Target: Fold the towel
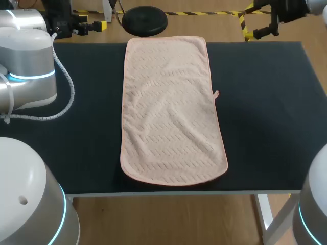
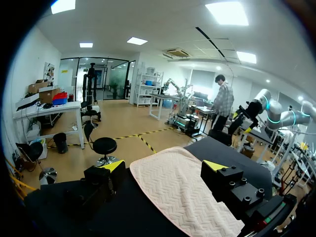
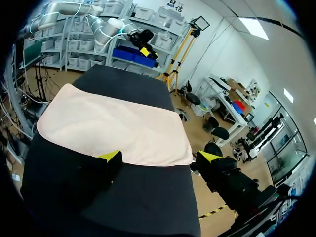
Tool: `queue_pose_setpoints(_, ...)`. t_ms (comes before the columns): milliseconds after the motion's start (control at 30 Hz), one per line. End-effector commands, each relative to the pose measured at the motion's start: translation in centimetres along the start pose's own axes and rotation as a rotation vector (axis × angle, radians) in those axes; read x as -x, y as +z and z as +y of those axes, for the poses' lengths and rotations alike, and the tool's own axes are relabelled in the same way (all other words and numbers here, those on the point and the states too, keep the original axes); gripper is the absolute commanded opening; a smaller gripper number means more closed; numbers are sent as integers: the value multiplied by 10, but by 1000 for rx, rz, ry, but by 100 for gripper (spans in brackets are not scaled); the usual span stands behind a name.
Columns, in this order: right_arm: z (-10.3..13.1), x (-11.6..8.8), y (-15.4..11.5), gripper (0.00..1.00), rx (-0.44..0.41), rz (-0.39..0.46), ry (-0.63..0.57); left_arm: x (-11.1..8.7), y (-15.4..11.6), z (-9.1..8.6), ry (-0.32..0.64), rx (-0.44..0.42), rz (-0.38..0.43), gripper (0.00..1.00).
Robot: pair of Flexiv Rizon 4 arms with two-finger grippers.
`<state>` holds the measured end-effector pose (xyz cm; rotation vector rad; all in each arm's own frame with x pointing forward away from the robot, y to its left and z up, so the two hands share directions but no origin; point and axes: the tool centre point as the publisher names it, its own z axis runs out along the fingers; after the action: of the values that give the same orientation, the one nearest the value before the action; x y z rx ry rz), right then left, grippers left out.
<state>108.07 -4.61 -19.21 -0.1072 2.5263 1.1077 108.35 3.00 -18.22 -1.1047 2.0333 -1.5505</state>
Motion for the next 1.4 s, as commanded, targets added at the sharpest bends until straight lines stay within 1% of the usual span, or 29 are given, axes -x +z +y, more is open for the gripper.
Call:
queue_pose_setpoints(33,-1,5,-1,100,-1,205,0,0,0,0,0,0,0,100)
queue_pose_setpoints(67,-1,5,-1,100,-1,205,0,0,0,0,0,0,0,100)
queue_pose_setpoints(167,-1,-2,6,100,-108,172,6,0,0,0,0,0,0,100)
queue_pose_setpoints(233,0,-9,13,100,-146,158,12,0,0,0,0,0,0,100)
queue_pose_setpoints(267,0,-11,15,100,-180,154,18,0,0,0,0,0,0,100)
queue_pose_setpoints(333,0,-16,20,100,-189,140,36,0,0,0,0,0,0,100)
queue_pose_setpoints(367,0,-19,23,100,-215,133,49,0,0,0,0,0,0,100)
queue_pose_setpoints(433,0,-25,29,100,-221,134,60,0,0,0,0,0,0,100)
queue_pose_setpoints(467,0,-28,31,100,-240,126,65,0,0,0,0,0,0,100)
queue_pose_setpoints(533,0,-34,38,100,-240,126,61,0,0,0,0,0,0,100)
queue_pose_setpoints(600,0,-40,46,100,-271,122,48,0,0,0,0,0,0,100)
queue_pose_setpoints(633,0,-43,50,100,-271,124,47,0,0,0,0,0,0,100)
queue_pose_setpoints(700,-2,-50,57,100,-315,123,23,0,0,0,0,0,0,100)
queue_pose_setpoints(900,-8,-72,76,100,-378,145,20,0,0,0,0,0,0,100)
queue_pose_setpoints(1000,-8,-85,82,100,-430,156,16,0,0,0,0,0,0,100)
queue_pose_setpoints(1100,-10,-96,88,100,-451,167,36,0,0,0,0,0,0,100)
queue_pose_setpoints(1267,-16,-117,103,100,-442,204,66,0,0,0,0,0,0,100)
queue_pose_setpoints(1400,-22,-129,118,100,-445,236,76,0,0,0,0,0,0,100)
